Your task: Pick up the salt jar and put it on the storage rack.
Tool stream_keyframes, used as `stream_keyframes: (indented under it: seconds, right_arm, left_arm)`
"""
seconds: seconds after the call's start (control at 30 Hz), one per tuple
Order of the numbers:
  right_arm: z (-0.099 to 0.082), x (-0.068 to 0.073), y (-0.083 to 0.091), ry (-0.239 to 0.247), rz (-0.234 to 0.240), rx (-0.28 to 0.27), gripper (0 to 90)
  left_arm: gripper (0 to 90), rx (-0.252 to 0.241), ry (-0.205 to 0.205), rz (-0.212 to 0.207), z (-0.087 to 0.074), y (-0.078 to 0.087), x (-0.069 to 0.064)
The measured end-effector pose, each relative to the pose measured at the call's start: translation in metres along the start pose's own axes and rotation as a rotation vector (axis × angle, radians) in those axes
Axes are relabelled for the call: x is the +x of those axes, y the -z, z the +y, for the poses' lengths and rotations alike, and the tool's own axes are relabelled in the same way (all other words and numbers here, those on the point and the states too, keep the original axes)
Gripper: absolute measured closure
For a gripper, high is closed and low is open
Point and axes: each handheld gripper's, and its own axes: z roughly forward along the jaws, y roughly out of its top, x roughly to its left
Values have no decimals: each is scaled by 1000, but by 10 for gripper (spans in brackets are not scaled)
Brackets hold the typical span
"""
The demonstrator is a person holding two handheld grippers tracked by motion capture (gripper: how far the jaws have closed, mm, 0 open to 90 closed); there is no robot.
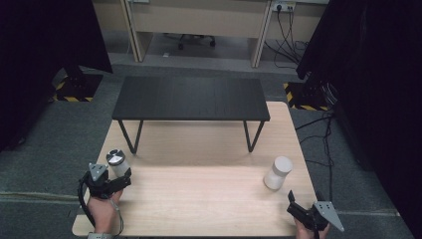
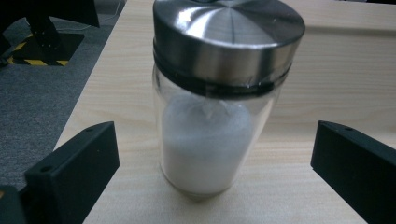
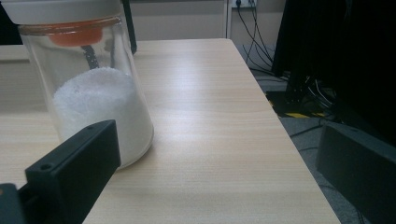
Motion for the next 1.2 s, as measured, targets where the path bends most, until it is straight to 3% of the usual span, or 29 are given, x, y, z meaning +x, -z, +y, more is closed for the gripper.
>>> stream_keyframes:
  seconds: [0.43,0.57,0.6,1.2]
  right_arm:
    - [1,1,-1,9,-5,8,3]
    - [2,1,-1,13,-6,11,3]
    - [2,1,-1,14,-6,11,3]
    - [3,4,-2,41,-13,23,3]
  left_arm:
    - [43,9,-8,-10,10,-17,4]
    - [84,10,-19,-8,11,-20,2]
    - [86,17,-17,9,12,-22,0]
    - [217,12,-50,32,10,-25,-3]
